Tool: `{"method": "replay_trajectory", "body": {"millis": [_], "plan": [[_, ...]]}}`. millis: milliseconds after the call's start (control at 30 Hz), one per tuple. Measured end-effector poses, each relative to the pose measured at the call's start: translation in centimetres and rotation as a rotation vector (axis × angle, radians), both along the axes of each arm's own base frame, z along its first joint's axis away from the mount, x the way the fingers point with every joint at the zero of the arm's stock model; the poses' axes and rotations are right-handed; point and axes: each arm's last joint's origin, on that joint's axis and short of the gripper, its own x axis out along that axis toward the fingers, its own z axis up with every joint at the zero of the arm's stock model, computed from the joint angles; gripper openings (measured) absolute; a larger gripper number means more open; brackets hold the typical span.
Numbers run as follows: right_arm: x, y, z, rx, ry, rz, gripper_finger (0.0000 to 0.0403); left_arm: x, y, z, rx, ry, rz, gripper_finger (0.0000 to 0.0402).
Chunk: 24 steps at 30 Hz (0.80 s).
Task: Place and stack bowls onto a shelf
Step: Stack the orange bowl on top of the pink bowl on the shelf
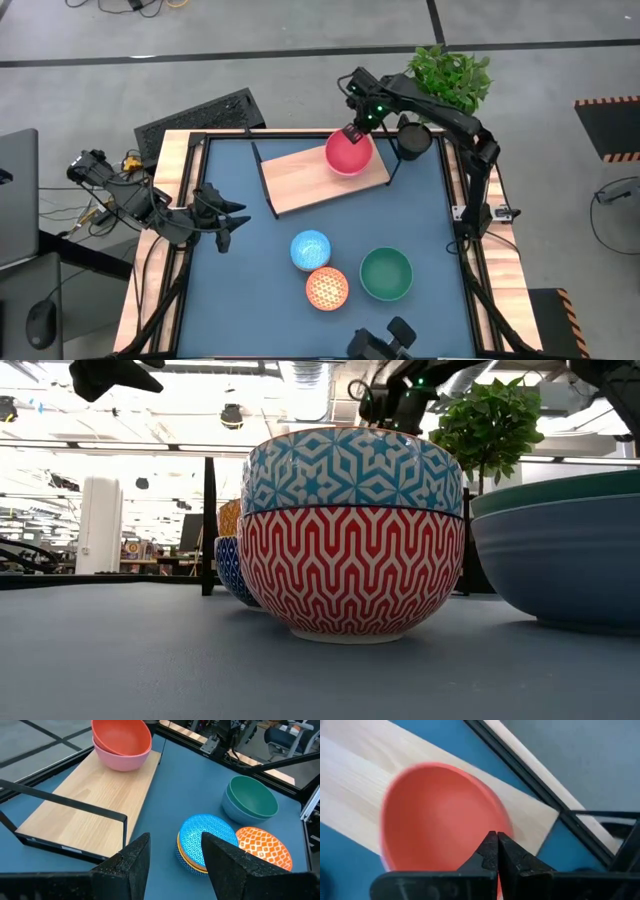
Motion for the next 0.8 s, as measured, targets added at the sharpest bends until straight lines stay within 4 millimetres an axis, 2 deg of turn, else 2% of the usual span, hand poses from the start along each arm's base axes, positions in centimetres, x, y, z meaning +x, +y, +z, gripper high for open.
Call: {"method": "replay_trajectory", "body": {"millis": [267, 400, 567, 667, 800], "plan": [[0.2, 0.1, -0.1, -0.086, 0.067, -0.033, 0.0019, 0.0, 0.0, 0.0, -0.001, -0.001, 0.001, 0.0162], [-0.1, -0.5, -1.1, -0.077, 0.094, -0.070, 0.0019, 0.0, 0.0, 0.0, -0.002, -0.001, 0.001, 0.0162], [-0.1, -0.5, -2.0, -0.058, 0.118, -0.071, 0.0019, 0.0, 0.0, 0.0, -0.002, -0.002, 0.001, 0.0162], [0.0, -0.3, -1.7, -0.067, 0.106, -0.070, 0.0019, 0.0, 0.0, 0.0, -0.002, -0.002, 0.001, 0.0162], [0.2, 0.3, 0.0, -0.105, 0.058, -0.070, 0.0019, 0.0, 0.0, 0.0, -0.002, -0.003, 0.001, 0.0162]]}}
